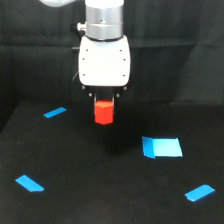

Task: Pick up the red object from the table

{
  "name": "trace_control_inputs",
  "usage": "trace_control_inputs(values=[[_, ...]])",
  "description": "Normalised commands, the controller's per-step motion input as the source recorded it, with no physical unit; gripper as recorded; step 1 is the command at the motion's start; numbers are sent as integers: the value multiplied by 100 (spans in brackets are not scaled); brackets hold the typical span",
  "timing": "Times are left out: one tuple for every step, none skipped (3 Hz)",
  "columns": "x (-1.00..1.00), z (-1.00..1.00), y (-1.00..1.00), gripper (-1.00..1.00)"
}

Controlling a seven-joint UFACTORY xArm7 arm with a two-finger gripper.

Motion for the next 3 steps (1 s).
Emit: trace_control_inputs(values=[[13, 65, 8, -100], [13, 64, 9, -95], [2, 14, -7, -100]])
